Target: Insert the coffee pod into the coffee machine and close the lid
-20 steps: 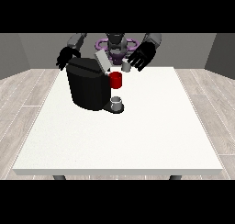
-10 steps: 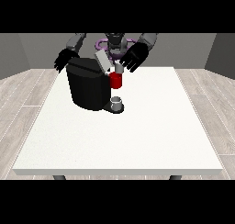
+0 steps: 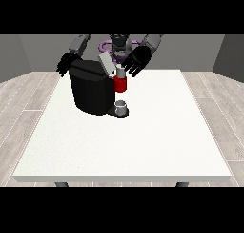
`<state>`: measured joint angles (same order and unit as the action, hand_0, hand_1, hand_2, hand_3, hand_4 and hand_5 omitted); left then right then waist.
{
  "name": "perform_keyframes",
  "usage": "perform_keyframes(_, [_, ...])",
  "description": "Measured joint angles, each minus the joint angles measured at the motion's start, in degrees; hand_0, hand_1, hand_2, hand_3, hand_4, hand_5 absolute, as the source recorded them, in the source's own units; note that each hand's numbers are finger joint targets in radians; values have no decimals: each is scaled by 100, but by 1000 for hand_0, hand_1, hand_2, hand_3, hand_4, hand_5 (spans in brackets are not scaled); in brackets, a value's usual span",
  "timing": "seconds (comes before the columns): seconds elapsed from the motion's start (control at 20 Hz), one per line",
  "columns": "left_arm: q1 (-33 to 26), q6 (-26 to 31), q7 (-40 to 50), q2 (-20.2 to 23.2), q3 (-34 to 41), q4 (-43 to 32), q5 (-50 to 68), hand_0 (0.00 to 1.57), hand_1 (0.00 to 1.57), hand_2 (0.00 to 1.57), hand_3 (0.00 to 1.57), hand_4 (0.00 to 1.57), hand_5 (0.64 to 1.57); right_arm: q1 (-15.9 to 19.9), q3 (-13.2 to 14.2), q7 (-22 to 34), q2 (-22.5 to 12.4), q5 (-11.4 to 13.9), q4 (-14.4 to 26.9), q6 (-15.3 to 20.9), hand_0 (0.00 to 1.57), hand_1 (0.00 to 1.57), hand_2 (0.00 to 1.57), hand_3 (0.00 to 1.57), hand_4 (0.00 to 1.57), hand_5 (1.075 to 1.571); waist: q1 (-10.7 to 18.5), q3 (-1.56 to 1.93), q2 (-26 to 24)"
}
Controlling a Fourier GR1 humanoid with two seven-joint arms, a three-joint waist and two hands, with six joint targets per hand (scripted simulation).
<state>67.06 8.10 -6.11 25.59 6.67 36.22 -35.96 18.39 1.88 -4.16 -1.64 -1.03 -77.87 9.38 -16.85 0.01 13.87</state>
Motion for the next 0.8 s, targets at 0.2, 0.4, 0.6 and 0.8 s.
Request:
perform_keyframes(0.2, [-63,-66,-70,-88,-34,-14,-52,1185,1185,1264,1195,497,1571,30,82,112,-70,-96,-61,-59,0,0,0,0,538,1571,-3,-1,-11])
perform_keyframes(0.4, [21,-79,-118,-35,13,-48,-63,1190,1190,1269,1201,515,1571,106,139,129,-156,-150,-110,-133,0,0,0,0,499,1571,-35,-2,97])
perform_keyframes(0.6, [-16,-155,-113,-115,1,-72,-107,1164,1164,1239,1182,492,1571,111,135,135,-103,-153,-124,-78,0,0,0,0,457,1571,3,4,99])
perform_keyframes(0.8, [-63,-148,-118,-164,-22,-84,-143,1221,1221,1275,1199,488,1571,70,200,72,-134,-170,-81,-69,0,0,0,0,443,1571,59,3,74])
